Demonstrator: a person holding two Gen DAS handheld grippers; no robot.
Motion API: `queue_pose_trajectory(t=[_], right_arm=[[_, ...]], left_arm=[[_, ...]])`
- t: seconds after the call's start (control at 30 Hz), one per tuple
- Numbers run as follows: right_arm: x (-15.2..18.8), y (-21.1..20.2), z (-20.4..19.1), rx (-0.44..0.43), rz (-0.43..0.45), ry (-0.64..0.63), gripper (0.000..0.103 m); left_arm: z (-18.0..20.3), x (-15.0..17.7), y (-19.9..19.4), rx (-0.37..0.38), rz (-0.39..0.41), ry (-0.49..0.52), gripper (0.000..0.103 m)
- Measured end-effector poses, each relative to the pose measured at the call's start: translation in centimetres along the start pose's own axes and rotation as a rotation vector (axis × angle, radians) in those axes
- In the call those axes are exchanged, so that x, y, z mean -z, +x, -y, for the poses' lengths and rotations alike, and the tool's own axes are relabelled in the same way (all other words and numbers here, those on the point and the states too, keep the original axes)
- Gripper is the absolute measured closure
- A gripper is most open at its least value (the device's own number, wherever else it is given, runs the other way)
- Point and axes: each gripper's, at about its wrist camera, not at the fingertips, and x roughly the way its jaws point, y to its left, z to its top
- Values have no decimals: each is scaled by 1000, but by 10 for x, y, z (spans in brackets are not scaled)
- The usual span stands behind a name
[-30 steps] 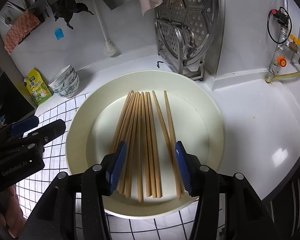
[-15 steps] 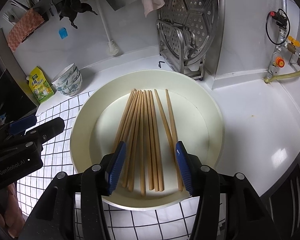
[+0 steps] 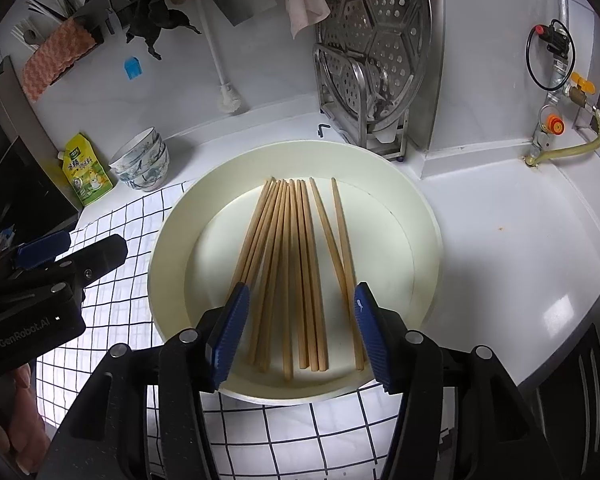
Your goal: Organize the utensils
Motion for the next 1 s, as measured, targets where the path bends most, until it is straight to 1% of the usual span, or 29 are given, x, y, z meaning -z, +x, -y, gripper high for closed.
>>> queue_pose_trajectory(t=[0.17,0.27,0.5,0.6,0.63,1.0], right_arm=[[1,-4,-3,-2,5,-5,49],[1,-6,-5,-4,9,-10,46],[2,-11,-9,-3,14,-16,46],[2,-11,-10,0,15,-17,46],[2,-12,-10,1,15,-18,44],[1,-14,-14,10,16,-24,41]], left_arm=[[-1,3,-4,-8,2,0,19],[-3,4,-7,-13,6,-3,17],[-6,7,-12,-18,9,-11,15],[-8,8,-14,-20,12,-14,10],[-9,8,-15,-22,14,-15,8],[-13,9,-15,-48,0,-12,7]])
